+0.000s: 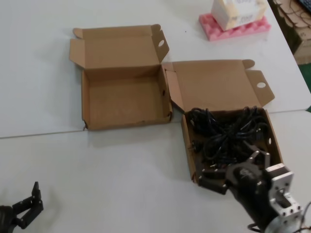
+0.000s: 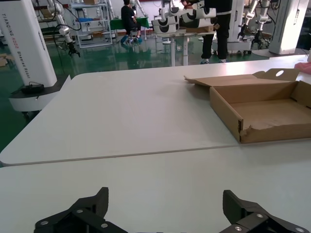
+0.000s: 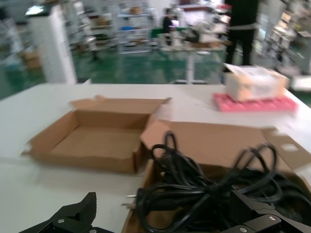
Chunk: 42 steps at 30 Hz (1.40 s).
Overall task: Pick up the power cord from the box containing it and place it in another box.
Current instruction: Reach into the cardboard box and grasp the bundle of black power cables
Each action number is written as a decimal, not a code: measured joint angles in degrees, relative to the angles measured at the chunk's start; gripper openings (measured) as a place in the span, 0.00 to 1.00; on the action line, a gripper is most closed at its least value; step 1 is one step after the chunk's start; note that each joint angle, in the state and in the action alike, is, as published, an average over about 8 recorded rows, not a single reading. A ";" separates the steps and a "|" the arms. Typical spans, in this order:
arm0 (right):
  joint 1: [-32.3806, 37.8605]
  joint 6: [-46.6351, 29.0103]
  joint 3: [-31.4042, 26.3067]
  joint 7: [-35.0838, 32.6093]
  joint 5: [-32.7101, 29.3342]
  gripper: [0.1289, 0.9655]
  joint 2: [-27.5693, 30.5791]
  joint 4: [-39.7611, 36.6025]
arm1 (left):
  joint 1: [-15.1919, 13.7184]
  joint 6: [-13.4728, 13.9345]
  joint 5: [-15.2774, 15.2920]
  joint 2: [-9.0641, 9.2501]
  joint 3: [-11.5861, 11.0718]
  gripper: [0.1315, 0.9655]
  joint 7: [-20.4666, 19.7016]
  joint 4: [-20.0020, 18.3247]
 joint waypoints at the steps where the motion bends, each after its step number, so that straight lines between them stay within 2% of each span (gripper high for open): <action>1: 1.15 0.48 -1.97 0.00 -1.49 1.00 0.46 -0.62 | 0.00 0.00 0.00 0.00 0.00 0.88 0.00 0.00; 4: 3.50 0.54 -4.93 0.00 -7.12 1.00 0.50 -2.89 | 0.00 0.00 0.00 0.00 0.00 0.83 0.00 0.00; 7: 3.68 -1.74 -3.20 0.00 -14.81 1.00 -1.58 -5.61 | 0.00 0.00 0.00 0.00 0.00 0.83 0.00 0.00; 10: 2.24 -5.95 2.20 0.00 -23.73 1.00 -5.28 -8.26 | 0.00 0.00 0.00 0.00 0.00 0.78 0.00 0.00; 16: -1.82 -16.38 16.75 0.00 -41.28 0.98 -14.79 -11.65 | 0.00 0.00 0.00 0.00 0.00 0.63 0.00 0.00; 17: -2.39 -18.00 19.09 0.00 -43.99 0.98 -16.40 -11.95 | 0.00 0.00 0.00 0.00 0.00 0.63 0.00 0.00; 23: -4.63 -25.00 29.66 0.00 -56.88 0.94 -24.05 -12.71 | 0.00 0.00 0.00 0.00 0.00 0.43 0.00 0.00; 30: -5.56 -26.78 33.37 0.00 -63.63 0.82 -26.82 -12.36 | 0.00 0.00 0.00 0.00 0.00 0.28 0.00 0.00; 34: -5.83 -26.16 33.27 0.00 -64.99 0.75 -26.83 -11.91 | 0.00 0.00 0.00 0.00 0.00 0.18 0.00 0.00; 42: -6.14 -25.17 32.26 0.00 -66.06 0.55 -26.44 -11.18 | 0.00 0.00 0.00 0.00 0.00 0.08 0.00 0.00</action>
